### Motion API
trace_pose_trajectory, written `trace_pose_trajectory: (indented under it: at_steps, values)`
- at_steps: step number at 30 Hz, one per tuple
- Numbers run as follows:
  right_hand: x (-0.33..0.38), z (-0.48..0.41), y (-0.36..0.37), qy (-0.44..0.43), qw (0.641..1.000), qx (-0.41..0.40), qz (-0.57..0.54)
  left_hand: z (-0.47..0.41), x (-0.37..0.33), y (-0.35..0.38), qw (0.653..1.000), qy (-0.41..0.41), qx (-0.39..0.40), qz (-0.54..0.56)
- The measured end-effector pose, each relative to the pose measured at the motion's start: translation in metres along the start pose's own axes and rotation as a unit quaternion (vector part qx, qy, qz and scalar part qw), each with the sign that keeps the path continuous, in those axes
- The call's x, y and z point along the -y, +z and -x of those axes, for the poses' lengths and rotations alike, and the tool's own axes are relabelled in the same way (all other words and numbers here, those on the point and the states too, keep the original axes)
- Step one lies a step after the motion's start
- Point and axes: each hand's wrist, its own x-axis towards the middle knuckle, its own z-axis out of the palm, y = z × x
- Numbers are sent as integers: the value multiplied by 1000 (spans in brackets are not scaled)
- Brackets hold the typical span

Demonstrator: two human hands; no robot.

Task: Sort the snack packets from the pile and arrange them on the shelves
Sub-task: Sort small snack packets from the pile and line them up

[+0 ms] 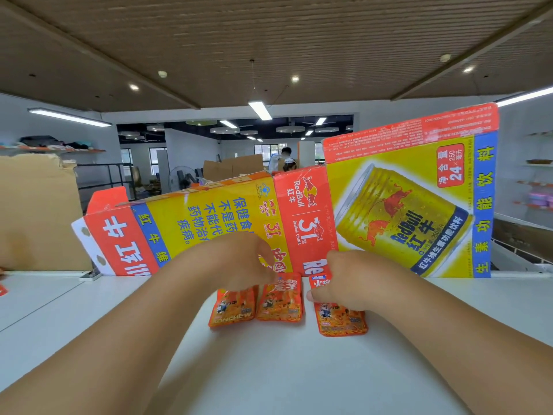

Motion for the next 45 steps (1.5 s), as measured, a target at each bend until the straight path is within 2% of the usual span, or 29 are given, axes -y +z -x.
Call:
trace_pose_trajectory:
  at_steps: [5,13,25,35,45]
  values:
    - [1,5,-8,-23,999,-33,7,1,21,-7,994,-54,73,-57]
    - [10,12,-11,-31,999,-21,1,4,23,0,989,-55,125,-58]
    - [7,9,-11,-16,1000,-9,-3,4,24,0,990,-33,117,-72]
    - [4,6,-10,-12,1000,-9,-2,3,24,1,989,-50,126,-54]
    - [4,7,-12,-14,1000,-3,-4,2,8,12,991,-72,91,-70]
